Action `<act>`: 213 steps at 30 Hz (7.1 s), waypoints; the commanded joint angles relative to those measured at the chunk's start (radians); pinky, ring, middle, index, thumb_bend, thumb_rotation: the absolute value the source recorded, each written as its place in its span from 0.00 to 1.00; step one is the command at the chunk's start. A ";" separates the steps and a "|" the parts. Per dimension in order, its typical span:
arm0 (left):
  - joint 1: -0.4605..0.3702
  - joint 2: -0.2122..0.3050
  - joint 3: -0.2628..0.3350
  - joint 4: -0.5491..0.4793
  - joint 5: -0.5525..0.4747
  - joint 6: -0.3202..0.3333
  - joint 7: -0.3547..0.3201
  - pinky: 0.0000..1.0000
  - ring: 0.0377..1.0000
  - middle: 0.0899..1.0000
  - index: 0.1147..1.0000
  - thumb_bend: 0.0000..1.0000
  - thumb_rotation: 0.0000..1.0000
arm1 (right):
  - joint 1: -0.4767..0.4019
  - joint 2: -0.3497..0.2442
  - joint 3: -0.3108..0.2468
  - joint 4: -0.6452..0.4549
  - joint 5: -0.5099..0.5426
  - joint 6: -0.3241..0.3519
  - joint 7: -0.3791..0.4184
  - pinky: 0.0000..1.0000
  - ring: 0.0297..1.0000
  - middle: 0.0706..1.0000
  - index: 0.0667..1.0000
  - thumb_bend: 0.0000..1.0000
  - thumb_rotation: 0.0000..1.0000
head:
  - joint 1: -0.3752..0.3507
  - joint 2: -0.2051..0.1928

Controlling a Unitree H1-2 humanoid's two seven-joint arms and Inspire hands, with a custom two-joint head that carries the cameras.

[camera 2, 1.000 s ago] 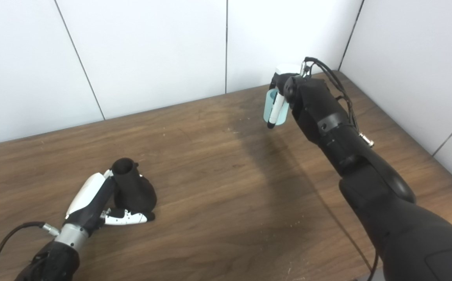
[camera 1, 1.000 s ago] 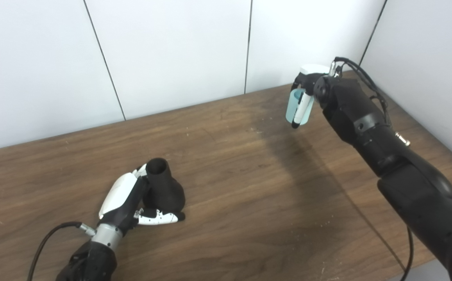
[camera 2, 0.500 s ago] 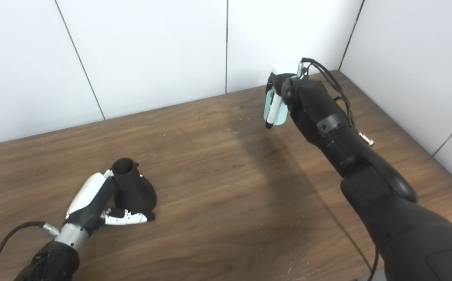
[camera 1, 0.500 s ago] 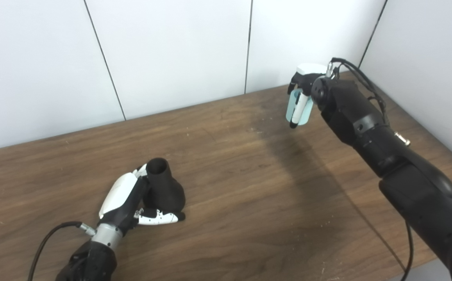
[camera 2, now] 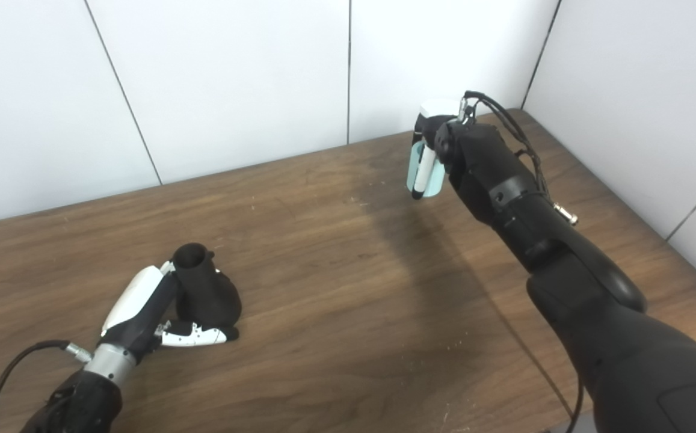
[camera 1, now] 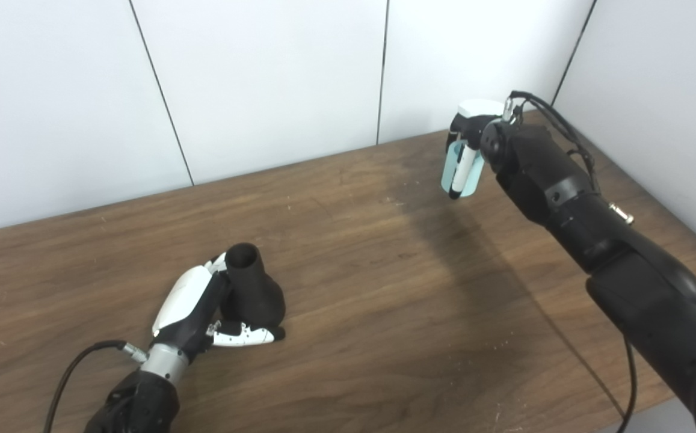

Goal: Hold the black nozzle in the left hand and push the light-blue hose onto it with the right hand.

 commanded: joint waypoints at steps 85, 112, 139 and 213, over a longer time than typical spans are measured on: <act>0.092 -0.023 -0.084 0.088 0.112 0.219 -0.122 1.00 1.00 0.89 0.41 0.52 0.05 | -0.039 0.120 0.016 -0.861 0.095 -0.052 0.263 0.32 0.43 0.46 0.43 0.50 0.00 | 0.291 0.034; 0.087 -0.089 -0.086 0.106 0.122 0.239 -0.108 1.00 1.00 0.89 0.41 0.52 0.04 | -0.060 0.160 0.056 -0.915 0.165 -0.193 0.296 0.30 0.43 0.46 0.44 0.50 0.00 | 0.443 0.063; 0.079 -0.090 -0.087 0.107 0.125 0.248 -0.114 1.00 1.00 0.88 0.41 0.52 0.04 | -0.101 0.196 0.087 -0.890 0.085 -0.200 0.368 0.31 0.42 0.46 0.43 0.50 0.00 | 0.432 0.076; 0.074 -0.094 -0.100 0.106 0.125 0.280 -0.135 1.00 1.00 0.88 0.41 0.52 0.04 | -0.059 0.281 0.164 -0.795 0.035 -0.278 0.364 0.31 0.42 0.45 0.46 0.50 0.00 | 0.443 0.113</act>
